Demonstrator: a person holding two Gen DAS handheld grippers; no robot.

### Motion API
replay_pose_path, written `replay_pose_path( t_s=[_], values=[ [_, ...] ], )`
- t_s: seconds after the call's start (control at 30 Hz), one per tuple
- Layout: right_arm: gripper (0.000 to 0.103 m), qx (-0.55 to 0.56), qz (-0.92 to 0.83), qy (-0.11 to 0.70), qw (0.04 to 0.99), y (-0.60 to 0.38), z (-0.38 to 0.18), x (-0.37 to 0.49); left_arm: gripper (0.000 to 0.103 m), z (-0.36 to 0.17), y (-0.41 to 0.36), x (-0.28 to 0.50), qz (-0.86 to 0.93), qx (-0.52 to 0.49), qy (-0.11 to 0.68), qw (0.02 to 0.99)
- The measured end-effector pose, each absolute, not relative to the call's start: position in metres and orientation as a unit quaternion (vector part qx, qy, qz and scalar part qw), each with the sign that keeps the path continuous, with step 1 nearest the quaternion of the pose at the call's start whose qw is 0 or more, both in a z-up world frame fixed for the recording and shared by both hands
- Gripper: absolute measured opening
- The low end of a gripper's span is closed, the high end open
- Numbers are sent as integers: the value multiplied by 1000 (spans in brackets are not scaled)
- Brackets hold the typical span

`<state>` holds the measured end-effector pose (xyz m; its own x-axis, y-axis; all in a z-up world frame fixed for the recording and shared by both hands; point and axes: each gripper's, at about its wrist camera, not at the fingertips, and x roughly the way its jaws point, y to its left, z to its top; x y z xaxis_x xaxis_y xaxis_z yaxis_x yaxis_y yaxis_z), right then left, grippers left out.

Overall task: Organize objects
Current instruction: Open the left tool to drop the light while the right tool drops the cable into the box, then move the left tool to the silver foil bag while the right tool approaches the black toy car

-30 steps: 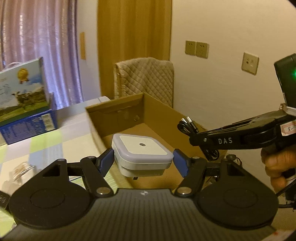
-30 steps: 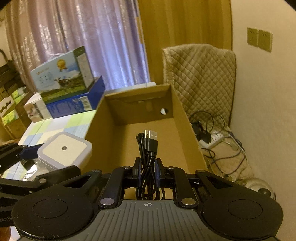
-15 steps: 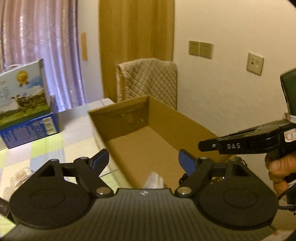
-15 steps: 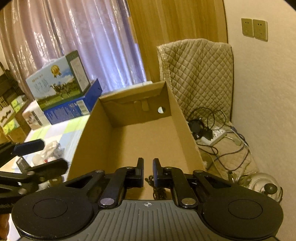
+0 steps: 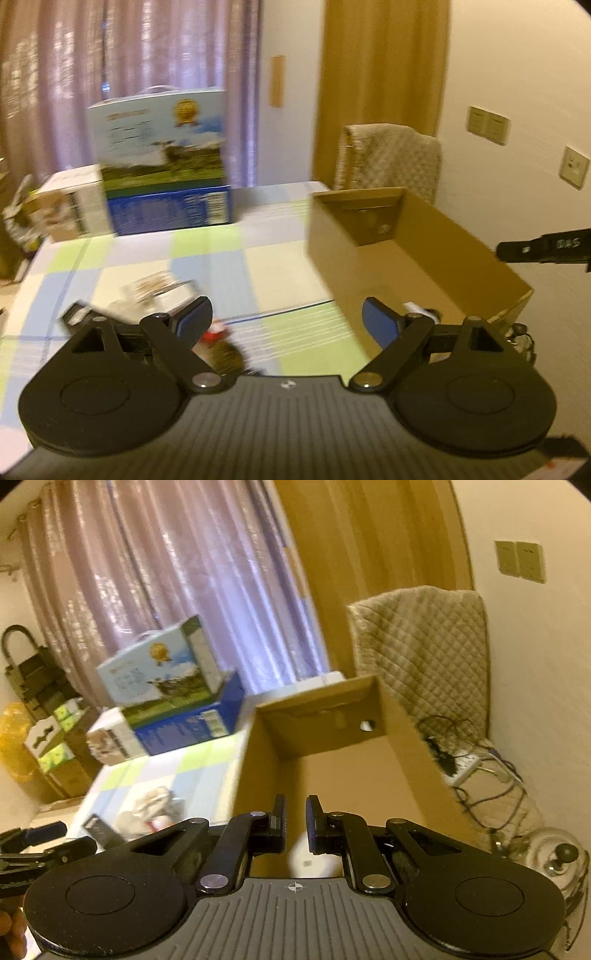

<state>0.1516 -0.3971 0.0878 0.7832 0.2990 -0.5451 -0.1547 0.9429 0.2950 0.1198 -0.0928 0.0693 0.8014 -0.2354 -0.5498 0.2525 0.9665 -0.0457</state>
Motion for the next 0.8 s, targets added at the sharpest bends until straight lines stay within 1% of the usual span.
replay_pose_path(
  t_s=[0.07, 0.13, 0.2, 0.3, 0.5, 0.6, 0.8],
  values=[
    [12, 115, 138, 302, 936, -381, 93, 143, 86, 71, -69, 109, -107, 9, 289, 951],
    [21, 113, 154, 300, 935, -365, 95, 135, 89, 74, -46, 100, -88, 3, 292, 953],
    [40, 113, 170, 299, 932, -347, 97, 127, 91, 75, -24, 91, -72, -1, 297, 952],
    [55, 106, 195, 299, 928, -321, 96, 117, 93, 76, 5, 79, -50, -5, 301, 952],
    [66, 78, 222, 321, 917, -279, 74, 108, 97, 66, 41, 64, -30, -5, 319, 947],
    [69, 62, 230, 334, 912, -265, 60, 109, 102, 60, 48, 64, -32, 0, 329, 944],
    [71, 32, 244, 359, 900, -244, 34, 122, 102, 41, 50, 82, -55, 14, 350, 935]
  ],
)
